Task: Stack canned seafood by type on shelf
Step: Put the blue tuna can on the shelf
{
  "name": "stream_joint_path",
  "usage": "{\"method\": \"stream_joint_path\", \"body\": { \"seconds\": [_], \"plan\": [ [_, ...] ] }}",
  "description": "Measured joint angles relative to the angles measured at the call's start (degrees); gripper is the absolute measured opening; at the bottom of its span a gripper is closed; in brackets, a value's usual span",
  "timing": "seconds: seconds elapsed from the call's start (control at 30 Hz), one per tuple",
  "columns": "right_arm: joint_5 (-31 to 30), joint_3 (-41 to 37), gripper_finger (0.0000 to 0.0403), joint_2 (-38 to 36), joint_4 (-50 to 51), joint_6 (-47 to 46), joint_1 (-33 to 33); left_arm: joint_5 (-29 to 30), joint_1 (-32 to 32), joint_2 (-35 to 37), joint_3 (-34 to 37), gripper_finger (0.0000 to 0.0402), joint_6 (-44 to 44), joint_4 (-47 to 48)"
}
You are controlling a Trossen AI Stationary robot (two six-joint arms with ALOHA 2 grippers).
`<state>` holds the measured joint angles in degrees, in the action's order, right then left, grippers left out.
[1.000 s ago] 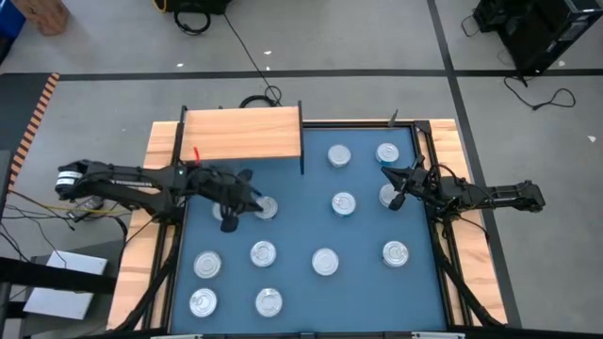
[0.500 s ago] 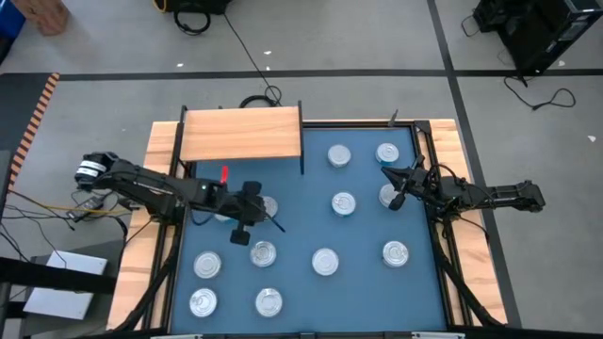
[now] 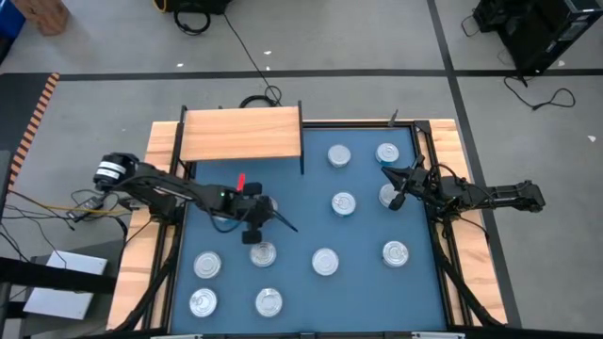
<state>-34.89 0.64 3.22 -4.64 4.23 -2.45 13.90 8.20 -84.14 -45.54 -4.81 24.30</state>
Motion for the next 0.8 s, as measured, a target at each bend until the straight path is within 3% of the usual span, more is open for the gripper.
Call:
{"method": "stream_joint_path", "body": {
  "seconds": [0.27,0.5,0.63,0.8],
  "plan": [
    [0.0,0.0,0.0027,0.0,0.0,0.0,0.0,-1.5,0.2,-2.7,0.0,0.0107,0.1,-0.8],
    [0.0,0.0,0.0027,0.0,0.0,0.0,0.0,0.8,0.2,-5.0,-0.3,0.0102,-0.6,-2.4],
    [0.0,0.0,0.0027,0.0,0.0,0.0,0.0,1.2,0.2,-5.1,-0.2,0.0076,-1.4,-3.5],
    [0.0,0.0,0.0027,0.0,0.0,0.0,0.0,0.8,0.2,-5.2,-0.1,0.0015,-1.3,-5.3]
  ]
}}
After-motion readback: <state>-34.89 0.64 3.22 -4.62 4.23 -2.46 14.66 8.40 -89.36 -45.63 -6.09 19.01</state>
